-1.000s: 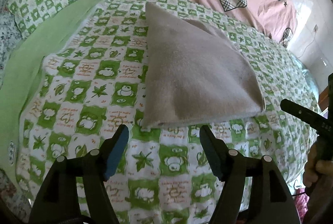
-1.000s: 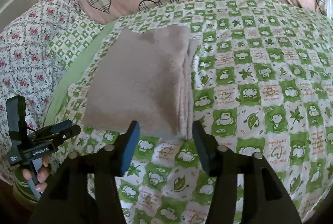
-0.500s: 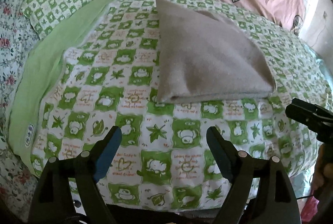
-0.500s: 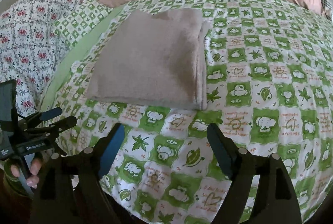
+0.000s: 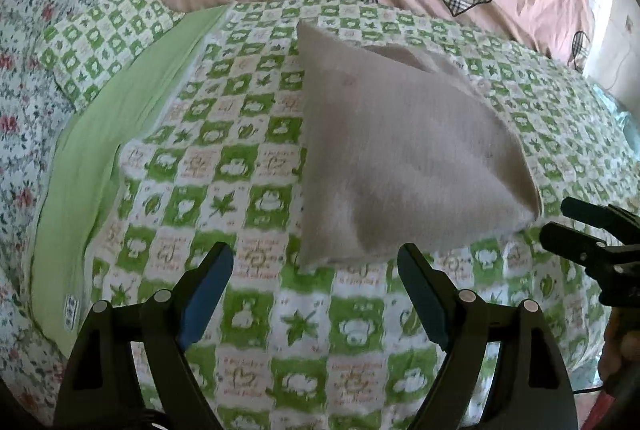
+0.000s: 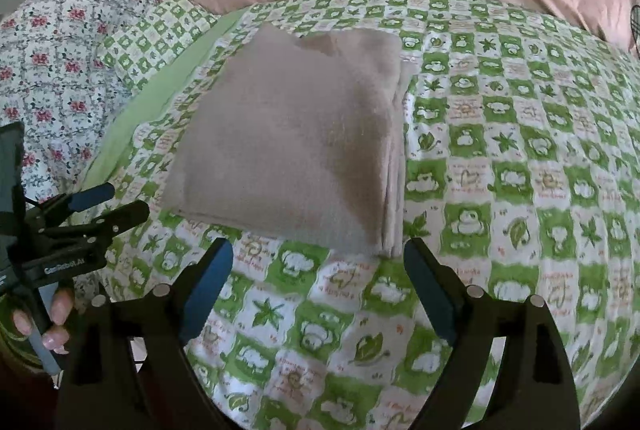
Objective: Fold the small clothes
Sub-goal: 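Lift both grippers away from the folded sweater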
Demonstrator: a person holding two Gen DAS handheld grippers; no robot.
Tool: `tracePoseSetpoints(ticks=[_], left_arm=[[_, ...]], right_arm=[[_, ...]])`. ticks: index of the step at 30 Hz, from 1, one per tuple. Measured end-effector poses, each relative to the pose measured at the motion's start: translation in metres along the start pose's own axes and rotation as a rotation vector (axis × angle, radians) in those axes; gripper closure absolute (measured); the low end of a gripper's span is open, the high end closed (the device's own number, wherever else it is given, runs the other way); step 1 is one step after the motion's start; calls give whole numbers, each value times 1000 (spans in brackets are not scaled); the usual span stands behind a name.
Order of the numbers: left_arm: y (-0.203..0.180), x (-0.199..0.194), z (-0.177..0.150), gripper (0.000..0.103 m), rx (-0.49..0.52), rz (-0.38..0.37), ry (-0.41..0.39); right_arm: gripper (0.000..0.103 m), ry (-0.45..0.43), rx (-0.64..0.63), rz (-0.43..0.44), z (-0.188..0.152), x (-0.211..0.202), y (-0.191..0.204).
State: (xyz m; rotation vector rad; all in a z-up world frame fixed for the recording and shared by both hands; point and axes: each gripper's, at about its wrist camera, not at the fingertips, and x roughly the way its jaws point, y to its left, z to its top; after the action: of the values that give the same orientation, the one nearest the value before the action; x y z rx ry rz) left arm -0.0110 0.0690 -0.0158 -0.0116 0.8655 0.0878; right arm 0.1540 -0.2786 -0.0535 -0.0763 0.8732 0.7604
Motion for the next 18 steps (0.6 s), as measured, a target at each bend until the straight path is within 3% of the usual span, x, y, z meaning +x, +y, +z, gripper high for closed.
tracePoseSetpoints(ticks=[18], left_arm=[[-22, 29, 38, 18, 21, 29, 7]], right_arm=[[15, 32, 20, -8, 43, 31, -15]])
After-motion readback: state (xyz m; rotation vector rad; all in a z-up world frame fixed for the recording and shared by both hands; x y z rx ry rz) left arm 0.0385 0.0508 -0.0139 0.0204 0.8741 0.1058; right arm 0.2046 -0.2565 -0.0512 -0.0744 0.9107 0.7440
